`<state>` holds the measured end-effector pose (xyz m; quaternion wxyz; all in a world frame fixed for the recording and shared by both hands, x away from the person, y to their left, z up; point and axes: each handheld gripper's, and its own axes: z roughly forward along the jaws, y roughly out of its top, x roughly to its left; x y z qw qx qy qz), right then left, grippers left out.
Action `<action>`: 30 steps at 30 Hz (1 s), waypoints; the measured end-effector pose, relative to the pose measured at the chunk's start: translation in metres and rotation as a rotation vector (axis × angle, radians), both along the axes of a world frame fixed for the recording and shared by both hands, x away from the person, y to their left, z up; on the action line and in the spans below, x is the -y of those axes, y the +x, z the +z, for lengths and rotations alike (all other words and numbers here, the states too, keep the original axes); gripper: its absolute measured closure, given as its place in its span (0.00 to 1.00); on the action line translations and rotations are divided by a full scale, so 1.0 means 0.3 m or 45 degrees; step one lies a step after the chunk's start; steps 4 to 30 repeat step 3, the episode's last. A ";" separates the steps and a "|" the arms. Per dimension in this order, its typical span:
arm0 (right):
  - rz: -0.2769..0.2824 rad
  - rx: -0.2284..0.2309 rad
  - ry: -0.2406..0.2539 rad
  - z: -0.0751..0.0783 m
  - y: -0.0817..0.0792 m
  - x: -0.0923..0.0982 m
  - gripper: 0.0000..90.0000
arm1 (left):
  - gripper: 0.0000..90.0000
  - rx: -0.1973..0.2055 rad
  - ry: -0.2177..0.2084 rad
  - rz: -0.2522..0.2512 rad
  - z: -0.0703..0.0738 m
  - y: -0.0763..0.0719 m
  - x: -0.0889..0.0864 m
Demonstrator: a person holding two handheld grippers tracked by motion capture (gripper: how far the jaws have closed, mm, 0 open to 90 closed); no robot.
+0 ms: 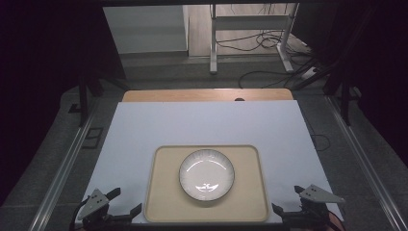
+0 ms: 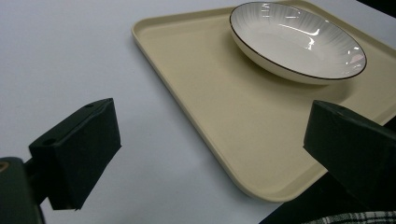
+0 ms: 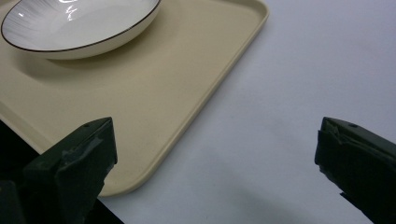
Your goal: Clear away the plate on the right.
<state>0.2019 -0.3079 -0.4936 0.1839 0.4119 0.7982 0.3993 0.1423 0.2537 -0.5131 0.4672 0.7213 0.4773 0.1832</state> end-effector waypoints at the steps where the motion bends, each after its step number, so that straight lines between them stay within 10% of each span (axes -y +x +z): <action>1: 0.006 0.008 -0.008 0.001 0.000 -0.004 0.00 | 0.04 -0.002 0.001 -0.001 0.000 0.002 0.002; 30: 0.005 0.005 -0.018 0.000 0.000 -0.005 0.00 | 0.04 -0.004 0.006 -0.001 0.000 0.003 0.003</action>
